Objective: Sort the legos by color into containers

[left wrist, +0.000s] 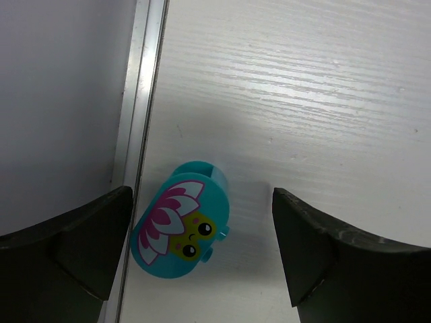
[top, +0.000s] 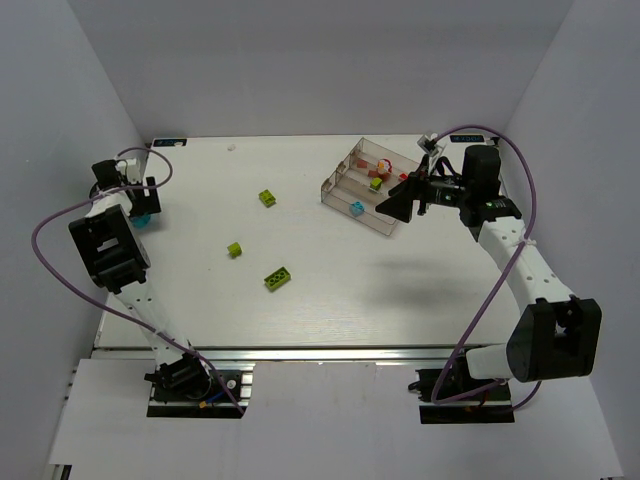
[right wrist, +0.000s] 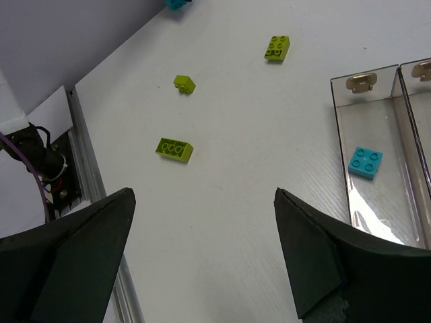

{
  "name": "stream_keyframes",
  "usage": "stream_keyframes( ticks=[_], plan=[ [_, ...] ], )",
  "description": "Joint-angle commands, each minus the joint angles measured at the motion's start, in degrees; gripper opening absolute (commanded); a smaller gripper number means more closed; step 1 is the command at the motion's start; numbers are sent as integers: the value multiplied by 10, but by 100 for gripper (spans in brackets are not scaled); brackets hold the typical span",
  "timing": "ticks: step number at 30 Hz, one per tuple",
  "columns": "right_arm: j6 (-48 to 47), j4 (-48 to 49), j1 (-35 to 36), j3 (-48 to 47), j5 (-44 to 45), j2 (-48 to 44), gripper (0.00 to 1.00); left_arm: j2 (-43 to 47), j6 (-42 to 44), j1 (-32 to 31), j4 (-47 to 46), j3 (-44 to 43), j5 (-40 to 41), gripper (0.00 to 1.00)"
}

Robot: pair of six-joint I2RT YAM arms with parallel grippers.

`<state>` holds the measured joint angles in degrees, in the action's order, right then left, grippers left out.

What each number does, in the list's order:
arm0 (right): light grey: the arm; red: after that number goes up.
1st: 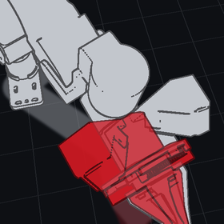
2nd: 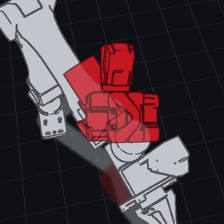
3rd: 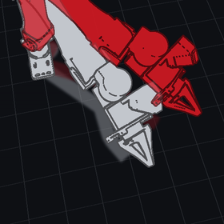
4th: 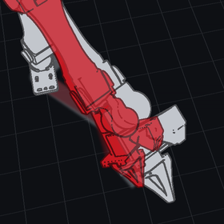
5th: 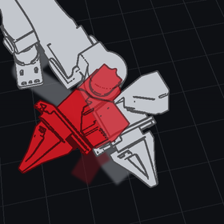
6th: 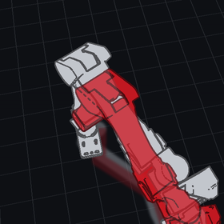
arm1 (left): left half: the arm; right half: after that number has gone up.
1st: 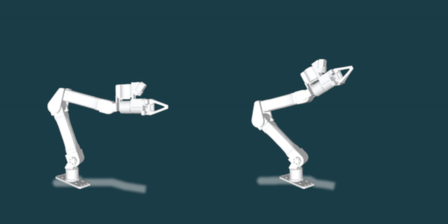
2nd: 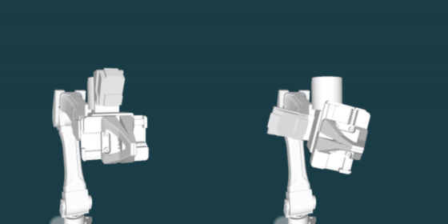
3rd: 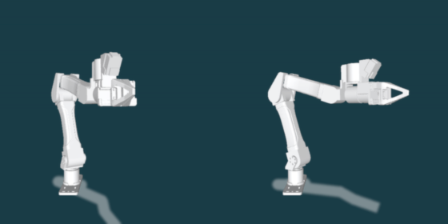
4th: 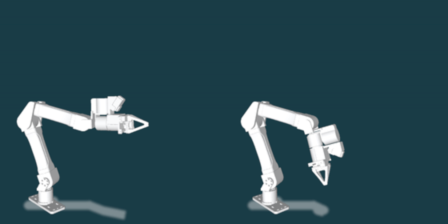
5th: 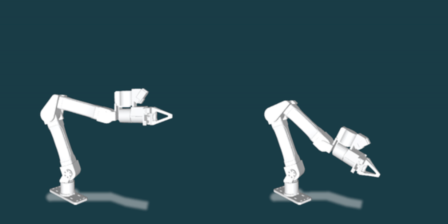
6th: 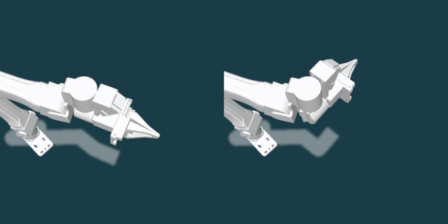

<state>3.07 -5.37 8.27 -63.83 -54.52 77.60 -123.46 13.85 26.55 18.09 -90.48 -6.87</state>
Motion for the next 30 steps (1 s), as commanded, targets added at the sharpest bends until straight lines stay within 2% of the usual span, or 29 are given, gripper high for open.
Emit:
stream_keyframes(
  ticks=[1, 7, 20, 22, 23, 27, 30],
  plan=[
    [7, 25, -4, 3, -6, 3, 89, 12, 21, 3, 5, -6, -30, 93],
    [9, 27, -10, 5, -8, -1, 89, 17, 29, 3, 6, 11, -39, 87],
    [14, 33, -14, 9, -17, -10, 89, 51, 39, 3, 3, 50, -21, 82],
    [17, 37, -17, 11, -19, -12, 89, 52, 29, 3, 1, 46, -14, 75],
    [17, 38, -17, 10, -19, -13, 89, 53, 22, 3, -3, 46, -11, 67],
    [19, 42, -25, 13, -22, -17, 89, 63, 5, 3, -12, 44, 1, 46],
    [22, 44, -26, 14, -25, -17, 89, 68, -10, 3, -20, 45, 3, 35]
  ],
)
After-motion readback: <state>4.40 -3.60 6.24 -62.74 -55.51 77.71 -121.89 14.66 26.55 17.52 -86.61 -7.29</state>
